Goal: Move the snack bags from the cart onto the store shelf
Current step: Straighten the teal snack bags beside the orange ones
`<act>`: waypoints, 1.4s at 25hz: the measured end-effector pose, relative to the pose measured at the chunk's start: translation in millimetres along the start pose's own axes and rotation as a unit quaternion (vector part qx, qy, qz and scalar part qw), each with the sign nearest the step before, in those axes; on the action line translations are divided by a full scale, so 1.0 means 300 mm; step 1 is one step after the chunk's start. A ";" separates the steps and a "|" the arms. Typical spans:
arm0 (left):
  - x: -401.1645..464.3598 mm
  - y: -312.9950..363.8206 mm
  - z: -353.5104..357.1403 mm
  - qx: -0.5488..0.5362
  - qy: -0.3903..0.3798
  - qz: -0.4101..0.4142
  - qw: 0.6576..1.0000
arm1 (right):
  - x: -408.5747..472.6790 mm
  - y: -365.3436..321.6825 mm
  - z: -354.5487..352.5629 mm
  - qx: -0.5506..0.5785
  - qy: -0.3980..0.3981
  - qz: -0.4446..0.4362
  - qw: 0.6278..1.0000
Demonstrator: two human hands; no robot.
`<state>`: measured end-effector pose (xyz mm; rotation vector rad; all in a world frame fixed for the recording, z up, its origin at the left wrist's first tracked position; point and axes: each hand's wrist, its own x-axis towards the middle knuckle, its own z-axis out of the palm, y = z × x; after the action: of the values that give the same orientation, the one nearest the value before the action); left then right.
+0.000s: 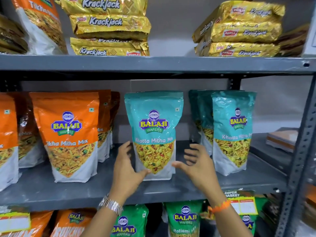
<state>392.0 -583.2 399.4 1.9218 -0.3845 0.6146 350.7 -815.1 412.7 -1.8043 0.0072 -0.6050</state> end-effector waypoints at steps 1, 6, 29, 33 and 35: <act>-0.030 0.041 0.012 -0.015 0.051 0.025 0.998 | -0.016 0.012 -0.058 0.047 0.064 -0.006 0.997; -0.121 0.257 0.190 -0.091 -0.002 0.105 0.990 | -0.014 0.112 -0.369 0.115 0.306 -0.025 0.945; 0.104 0.353 0.748 0.002 -0.249 0.004 0.968 | 0.192 0.222 -0.548 0.057 0.123 0.041 0.990; 0.100 0.362 0.752 0.012 -0.248 0.008 0.969 | 0.187 0.206 -0.551 0.063 0.112 0.042 0.991; 0.101 0.368 0.751 0.024 -0.247 0.015 0.969 | 0.188 0.196 -0.559 0.067 0.108 0.047 0.991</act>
<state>414.2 -833.8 424.2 2.1093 -0.7192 0.1535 349.2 -1001.6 414.5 -1.5931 0.1942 -0.7134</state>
